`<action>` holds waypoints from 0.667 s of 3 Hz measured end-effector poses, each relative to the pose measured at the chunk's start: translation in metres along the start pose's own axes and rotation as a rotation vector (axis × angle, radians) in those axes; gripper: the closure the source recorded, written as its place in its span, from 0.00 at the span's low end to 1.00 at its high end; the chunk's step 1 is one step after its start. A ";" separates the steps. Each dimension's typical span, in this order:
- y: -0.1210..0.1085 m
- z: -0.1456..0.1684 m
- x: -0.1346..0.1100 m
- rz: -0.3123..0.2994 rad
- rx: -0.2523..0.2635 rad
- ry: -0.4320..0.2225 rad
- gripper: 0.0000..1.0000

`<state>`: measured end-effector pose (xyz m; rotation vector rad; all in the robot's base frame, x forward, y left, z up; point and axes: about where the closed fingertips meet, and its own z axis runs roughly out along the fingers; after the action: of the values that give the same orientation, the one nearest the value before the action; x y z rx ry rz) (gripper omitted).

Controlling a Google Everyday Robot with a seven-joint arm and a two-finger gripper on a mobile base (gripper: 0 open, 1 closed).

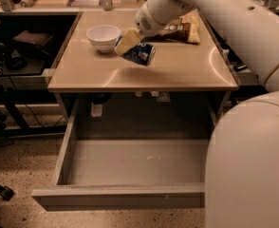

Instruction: Pick pepsi can from top drawer and place on counter

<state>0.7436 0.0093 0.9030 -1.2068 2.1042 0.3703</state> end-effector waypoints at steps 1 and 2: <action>-0.016 0.056 0.050 0.047 0.033 0.106 1.00; -0.017 0.052 0.047 0.049 0.034 0.110 0.82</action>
Offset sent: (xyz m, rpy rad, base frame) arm 0.0177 -0.0097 -0.0664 -0.0733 0.0544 -0.0590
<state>0.7637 -0.0021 0.8345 -1.1820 2.2281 0.2949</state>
